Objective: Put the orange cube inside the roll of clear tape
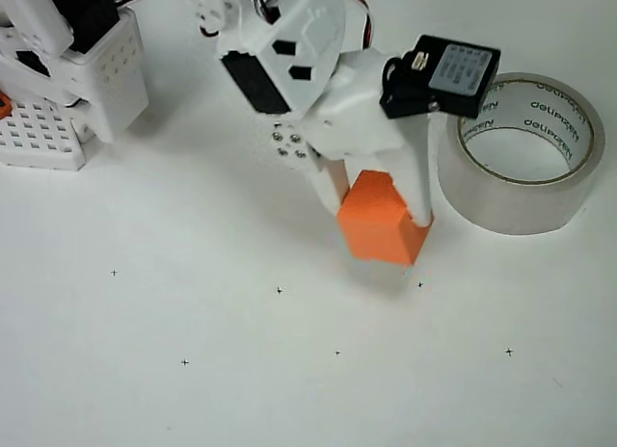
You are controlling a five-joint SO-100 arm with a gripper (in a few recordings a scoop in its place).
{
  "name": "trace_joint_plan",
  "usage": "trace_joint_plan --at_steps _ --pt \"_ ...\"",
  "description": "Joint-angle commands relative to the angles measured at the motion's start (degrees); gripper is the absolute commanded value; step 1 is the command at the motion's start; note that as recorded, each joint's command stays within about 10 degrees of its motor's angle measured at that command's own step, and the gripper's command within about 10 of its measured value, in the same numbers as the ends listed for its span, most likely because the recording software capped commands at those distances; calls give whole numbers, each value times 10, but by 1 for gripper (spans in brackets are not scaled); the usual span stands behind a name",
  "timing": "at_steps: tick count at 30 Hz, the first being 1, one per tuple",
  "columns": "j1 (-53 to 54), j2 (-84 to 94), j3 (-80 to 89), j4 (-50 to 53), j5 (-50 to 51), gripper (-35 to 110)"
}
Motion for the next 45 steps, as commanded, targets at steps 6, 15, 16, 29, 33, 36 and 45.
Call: trace_joint_plan --at_steps 6,15,16,29,33,36,45 --pt "-80 47 -106 15 11 24" --pt "-145 -28 -183 15 27 24" --pt "-150 -36 -189 15 27 24" --pt "-210 -110 -234 15 54 24" --pt "-223 -132 -240 14 60 24" --pt "-228 -144 -249 12 62 24" --pt "-232 -151 -263 12 55 30"
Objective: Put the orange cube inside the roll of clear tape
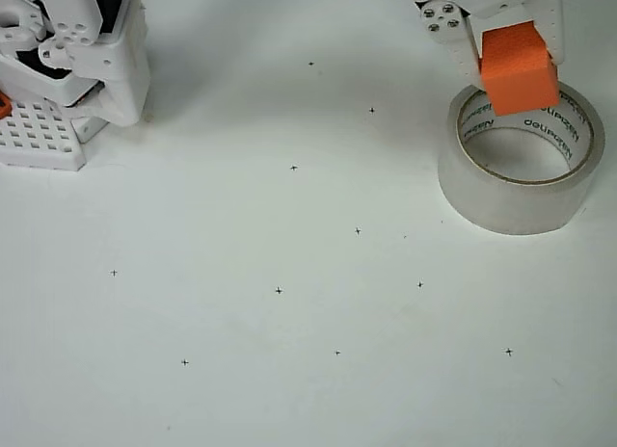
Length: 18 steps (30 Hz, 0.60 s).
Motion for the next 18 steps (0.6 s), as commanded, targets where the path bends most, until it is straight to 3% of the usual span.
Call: trace_joint_plan --at_steps 1,8,18 --pt "-12 17 -53 3 -11 33" --pt "-11 8 -69 5 -32 44" --pt "8 21 -69 5 -54 46"
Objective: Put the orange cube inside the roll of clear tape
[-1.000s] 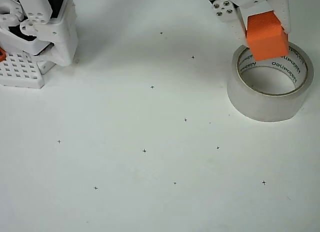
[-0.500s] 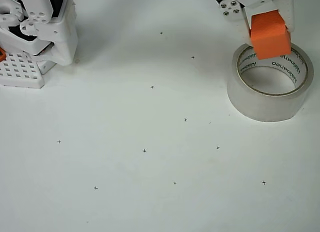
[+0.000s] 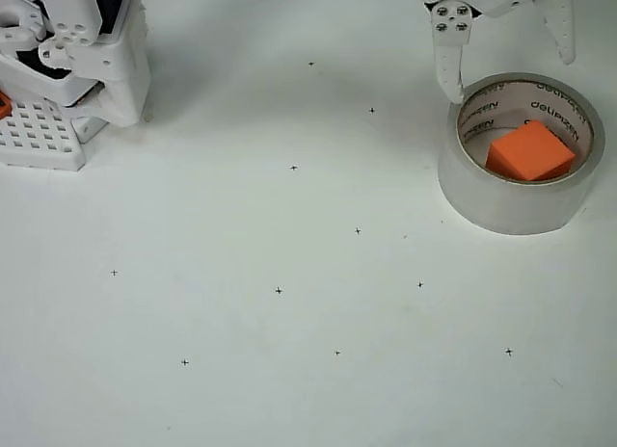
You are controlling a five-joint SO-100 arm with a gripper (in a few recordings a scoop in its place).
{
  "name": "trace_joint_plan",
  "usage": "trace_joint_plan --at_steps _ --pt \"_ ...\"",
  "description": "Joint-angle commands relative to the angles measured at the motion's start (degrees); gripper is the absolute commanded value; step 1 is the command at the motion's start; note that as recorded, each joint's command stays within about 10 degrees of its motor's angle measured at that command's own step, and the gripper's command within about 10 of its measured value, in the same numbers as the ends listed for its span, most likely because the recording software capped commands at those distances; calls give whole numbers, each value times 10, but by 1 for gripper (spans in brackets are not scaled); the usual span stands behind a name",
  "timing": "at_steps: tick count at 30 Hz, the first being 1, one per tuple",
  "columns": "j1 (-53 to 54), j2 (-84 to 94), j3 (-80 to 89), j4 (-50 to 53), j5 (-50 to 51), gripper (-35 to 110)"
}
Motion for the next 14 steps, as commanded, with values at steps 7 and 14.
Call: trace_joint_plan --at_steps 7,14 --pt "6 34 -54 5 -11 46" --pt "9 40 -54 5 -14 45"
